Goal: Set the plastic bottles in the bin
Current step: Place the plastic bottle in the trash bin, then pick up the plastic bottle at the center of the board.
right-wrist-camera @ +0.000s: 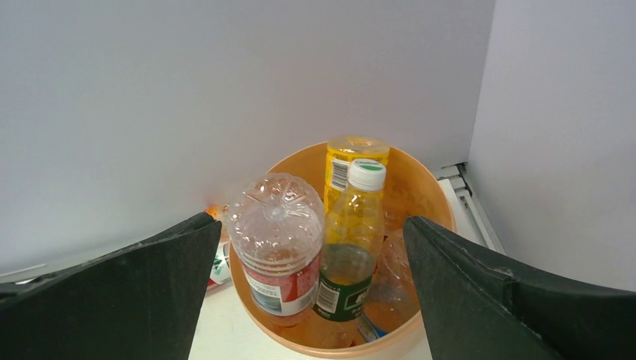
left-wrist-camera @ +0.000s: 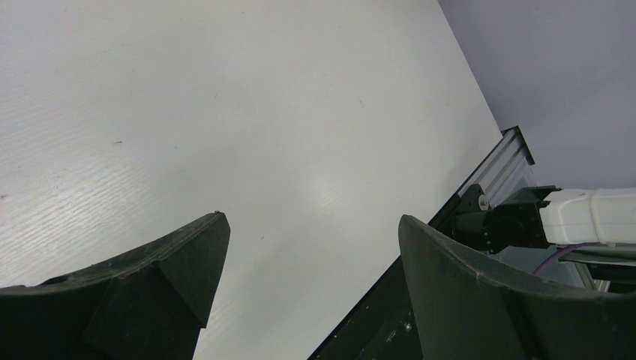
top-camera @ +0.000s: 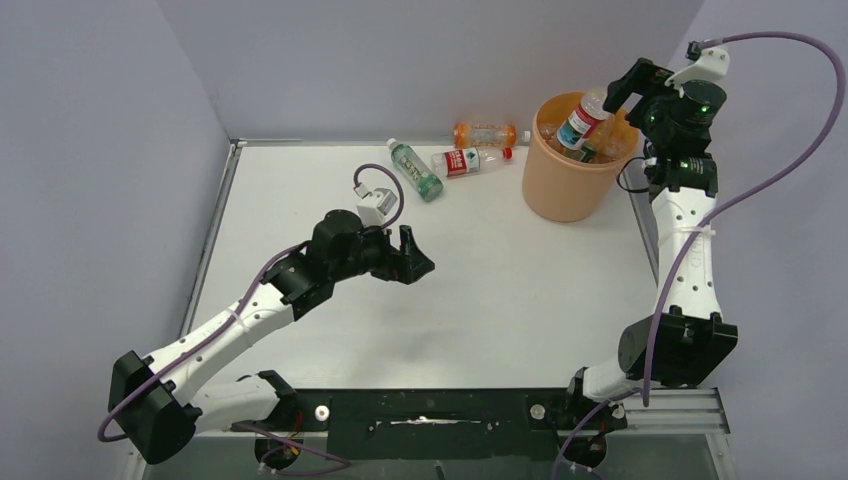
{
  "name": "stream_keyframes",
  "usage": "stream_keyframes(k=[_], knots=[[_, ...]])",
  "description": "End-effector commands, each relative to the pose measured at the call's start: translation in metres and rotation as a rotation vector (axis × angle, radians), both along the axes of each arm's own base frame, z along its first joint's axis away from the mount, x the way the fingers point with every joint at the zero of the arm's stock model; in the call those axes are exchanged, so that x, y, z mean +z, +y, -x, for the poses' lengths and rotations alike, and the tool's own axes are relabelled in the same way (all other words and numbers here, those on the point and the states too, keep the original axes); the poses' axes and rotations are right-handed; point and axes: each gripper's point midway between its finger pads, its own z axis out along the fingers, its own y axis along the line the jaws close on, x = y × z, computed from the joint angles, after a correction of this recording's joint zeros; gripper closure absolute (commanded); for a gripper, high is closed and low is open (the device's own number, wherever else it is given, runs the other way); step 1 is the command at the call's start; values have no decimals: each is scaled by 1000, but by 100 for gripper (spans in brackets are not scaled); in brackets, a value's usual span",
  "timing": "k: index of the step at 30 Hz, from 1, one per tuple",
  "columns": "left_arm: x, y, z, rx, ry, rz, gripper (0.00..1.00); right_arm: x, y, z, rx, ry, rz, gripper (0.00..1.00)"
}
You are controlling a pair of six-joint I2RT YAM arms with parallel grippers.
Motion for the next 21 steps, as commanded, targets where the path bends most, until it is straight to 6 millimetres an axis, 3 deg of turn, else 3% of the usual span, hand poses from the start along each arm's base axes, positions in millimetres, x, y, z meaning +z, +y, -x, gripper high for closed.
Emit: stream_keyframes(k=[1, 8, 16, 21], knots=[[17, -10, -7, -8, -48, 54, 16, -1, 4, 14, 18, -2, -27, 2], [19, -19, -25, 21, -38, 36, 16, -19, 9, 27, 30, 39, -49, 2], [8, -22, -37, 59, -16, 15, 16, -48, -9, 44, -29, 95, -94, 1], [12, -15, -66, 143, -21, 16, 16, -55, -7, 53, -30, 102, -131, 2]])
